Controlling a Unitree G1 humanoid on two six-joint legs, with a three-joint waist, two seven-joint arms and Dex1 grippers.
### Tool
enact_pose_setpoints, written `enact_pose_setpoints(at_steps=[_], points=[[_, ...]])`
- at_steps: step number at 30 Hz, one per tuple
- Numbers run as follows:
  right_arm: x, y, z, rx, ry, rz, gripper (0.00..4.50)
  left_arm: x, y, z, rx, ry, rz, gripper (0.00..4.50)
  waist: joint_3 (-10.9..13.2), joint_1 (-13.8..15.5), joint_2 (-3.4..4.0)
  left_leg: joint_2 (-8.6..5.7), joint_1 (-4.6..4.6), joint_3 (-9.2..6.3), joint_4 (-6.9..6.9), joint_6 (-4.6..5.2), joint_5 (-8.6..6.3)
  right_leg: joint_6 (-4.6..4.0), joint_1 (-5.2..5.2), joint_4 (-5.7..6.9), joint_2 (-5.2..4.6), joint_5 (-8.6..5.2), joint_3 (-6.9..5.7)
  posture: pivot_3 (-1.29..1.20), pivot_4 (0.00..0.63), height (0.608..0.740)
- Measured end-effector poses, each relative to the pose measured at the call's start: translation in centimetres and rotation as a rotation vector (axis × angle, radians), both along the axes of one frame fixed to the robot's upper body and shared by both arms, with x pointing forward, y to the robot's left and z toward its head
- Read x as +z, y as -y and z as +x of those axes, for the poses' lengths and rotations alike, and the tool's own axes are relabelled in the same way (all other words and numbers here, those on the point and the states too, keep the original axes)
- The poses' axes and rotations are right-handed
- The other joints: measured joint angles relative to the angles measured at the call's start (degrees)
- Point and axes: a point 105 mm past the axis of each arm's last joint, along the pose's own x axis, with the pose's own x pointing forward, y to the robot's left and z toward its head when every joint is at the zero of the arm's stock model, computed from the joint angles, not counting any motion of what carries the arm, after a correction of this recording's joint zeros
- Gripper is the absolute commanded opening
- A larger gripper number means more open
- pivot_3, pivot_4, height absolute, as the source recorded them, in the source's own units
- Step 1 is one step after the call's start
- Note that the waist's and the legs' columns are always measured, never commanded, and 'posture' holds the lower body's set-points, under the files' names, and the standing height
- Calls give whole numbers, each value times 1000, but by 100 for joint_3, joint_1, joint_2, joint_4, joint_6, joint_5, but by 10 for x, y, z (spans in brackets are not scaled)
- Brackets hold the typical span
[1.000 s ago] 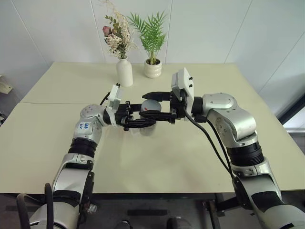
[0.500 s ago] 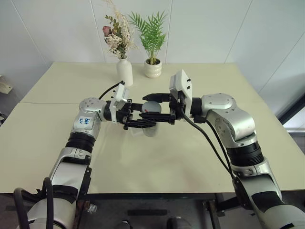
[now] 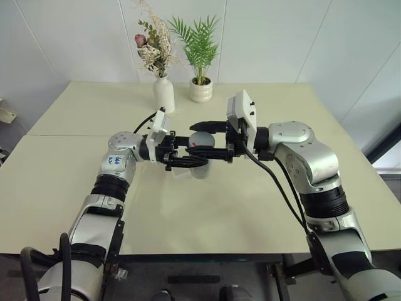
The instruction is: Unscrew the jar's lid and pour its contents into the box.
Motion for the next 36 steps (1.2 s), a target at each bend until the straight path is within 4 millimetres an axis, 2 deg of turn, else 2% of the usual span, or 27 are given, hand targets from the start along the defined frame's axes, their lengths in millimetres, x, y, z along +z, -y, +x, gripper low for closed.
enact_pose_setpoints(at_steps=[25, 31, 36], points=[[-2, 1, -2, 12, -3, -11, 2563, -3, 2, -4, -20, -24, -19, 2269, 2, -3, 2, 0, 0, 1, 2, 0, 0, 0, 0, 2, 0, 0, 1, 0, 150, 740], [-4, -2, -8, 60, -15, -6, 4500, -2, -1, -4, -13, -34, -32, 2269, 2, -15, 3, 0, 2, 1, 2, 0, 0, 0, 0, 4, 1, 0, 2, 0, 150, 740], [-5, -4, -9, 69, -18, -7, 4500, -3, -2, -4, -10, -38, -40, 2269, 2, 1, 3, 0, 1, 1, 5, -1, 0, 0, 1, 4, 0, 0, 2, 0, 150, 740]])
